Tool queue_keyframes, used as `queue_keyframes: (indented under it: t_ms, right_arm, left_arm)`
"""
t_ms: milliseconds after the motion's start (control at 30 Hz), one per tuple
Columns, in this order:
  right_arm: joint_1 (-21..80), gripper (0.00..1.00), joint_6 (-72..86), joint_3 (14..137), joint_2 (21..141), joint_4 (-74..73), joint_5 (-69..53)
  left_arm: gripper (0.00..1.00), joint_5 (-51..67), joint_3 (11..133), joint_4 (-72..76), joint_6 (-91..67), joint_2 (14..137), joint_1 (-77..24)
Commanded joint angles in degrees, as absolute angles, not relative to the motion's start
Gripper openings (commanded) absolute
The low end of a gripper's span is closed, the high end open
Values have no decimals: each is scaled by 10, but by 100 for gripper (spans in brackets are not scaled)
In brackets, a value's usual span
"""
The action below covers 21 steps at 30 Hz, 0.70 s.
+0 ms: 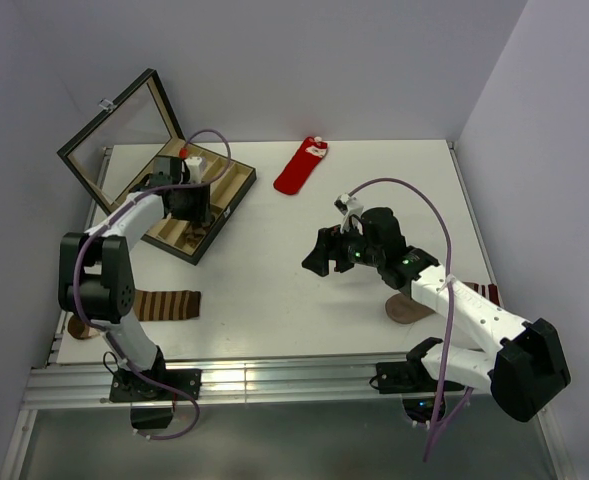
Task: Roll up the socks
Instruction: Place the sock in the storage box.
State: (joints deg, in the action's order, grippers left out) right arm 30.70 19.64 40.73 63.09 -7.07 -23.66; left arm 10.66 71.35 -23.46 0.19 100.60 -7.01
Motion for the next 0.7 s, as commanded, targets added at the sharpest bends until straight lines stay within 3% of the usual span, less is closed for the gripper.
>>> queue_keyframes:
  t_ms: [0,333,667]
  right_arm:
    - [303,83,185,415,632,-57,-244]
    - [303,83,188,410,632,-50,-247]
    - [303,83,192,397,627,-40,-249]
  left_arm:
    - [56,103,708,-219,-41,957,-73]
    - [45,98,645,-182,-79,951,-62]
    - [33,71,635,-207,-77,1044,-41]
